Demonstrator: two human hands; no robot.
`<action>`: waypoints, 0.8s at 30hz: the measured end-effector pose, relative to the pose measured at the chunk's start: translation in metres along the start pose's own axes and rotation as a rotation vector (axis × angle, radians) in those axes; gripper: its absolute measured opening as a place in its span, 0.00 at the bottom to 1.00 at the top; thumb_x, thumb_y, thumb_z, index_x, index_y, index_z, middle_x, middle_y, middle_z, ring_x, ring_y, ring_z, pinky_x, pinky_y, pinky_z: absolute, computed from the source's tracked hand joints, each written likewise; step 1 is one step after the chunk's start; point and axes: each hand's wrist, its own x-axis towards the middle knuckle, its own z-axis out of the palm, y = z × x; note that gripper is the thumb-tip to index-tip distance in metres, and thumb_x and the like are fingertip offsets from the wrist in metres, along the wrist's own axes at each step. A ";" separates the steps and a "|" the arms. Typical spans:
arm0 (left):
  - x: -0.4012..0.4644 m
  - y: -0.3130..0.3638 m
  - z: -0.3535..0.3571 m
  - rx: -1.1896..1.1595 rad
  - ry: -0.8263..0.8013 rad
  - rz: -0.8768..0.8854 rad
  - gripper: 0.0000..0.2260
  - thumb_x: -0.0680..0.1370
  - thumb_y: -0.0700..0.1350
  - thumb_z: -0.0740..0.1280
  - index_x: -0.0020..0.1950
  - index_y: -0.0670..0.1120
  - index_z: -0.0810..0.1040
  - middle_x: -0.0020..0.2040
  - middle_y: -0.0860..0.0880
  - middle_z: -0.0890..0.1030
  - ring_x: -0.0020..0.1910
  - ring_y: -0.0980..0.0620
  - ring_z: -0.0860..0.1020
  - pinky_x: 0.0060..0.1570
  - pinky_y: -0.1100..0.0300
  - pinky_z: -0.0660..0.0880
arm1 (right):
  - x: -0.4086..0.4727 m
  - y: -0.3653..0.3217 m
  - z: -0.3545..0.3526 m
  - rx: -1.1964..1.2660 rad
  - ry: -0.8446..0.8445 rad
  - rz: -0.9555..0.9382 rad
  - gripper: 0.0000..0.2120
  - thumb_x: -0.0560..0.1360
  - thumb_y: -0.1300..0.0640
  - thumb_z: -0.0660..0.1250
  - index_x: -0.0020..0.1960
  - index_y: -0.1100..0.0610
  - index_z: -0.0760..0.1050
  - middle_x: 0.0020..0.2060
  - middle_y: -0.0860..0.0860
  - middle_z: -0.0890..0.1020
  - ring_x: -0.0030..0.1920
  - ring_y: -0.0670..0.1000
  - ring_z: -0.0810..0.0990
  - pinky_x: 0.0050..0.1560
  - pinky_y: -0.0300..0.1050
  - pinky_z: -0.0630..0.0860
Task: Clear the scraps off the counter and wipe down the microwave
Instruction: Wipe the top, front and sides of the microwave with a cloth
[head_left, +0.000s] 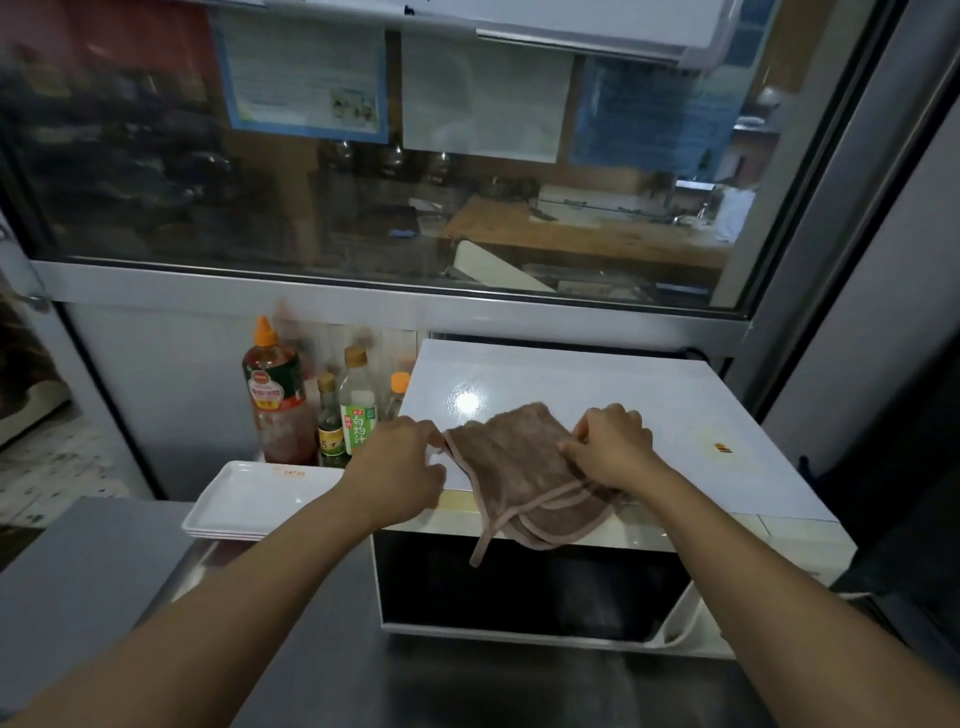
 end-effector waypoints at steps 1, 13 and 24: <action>-0.002 0.001 0.000 -0.001 -0.004 0.005 0.14 0.75 0.45 0.67 0.60 0.46 0.76 0.60 0.45 0.76 0.58 0.47 0.74 0.49 0.62 0.67 | -0.002 -0.002 0.000 0.023 0.009 -0.026 0.13 0.76 0.49 0.63 0.36 0.55 0.72 0.43 0.53 0.73 0.52 0.58 0.71 0.44 0.46 0.64; -0.003 0.029 -0.010 -0.608 -0.127 -0.198 0.17 0.79 0.52 0.62 0.65 0.47 0.65 0.45 0.44 0.82 0.44 0.48 0.80 0.48 0.55 0.76 | -0.059 -0.029 -0.090 1.056 0.008 -0.255 0.20 0.76 0.68 0.63 0.53 0.42 0.70 0.48 0.55 0.80 0.42 0.50 0.83 0.36 0.41 0.77; -0.004 0.085 -0.030 -1.638 -0.506 -0.244 0.20 0.76 0.36 0.66 0.67 0.49 0.71 0.52 0.45 0.81 0.43 0.50 0.82 0.40 0.56 0.79 | -0.106 0.012 -0.121 0.838 0.061 -0.235 0.26 0.71 0.74 0.66 0.57 0.45 0.76 0.57 0.49 0.78 0.57 0.47 0.78 0.55 0.44 0.78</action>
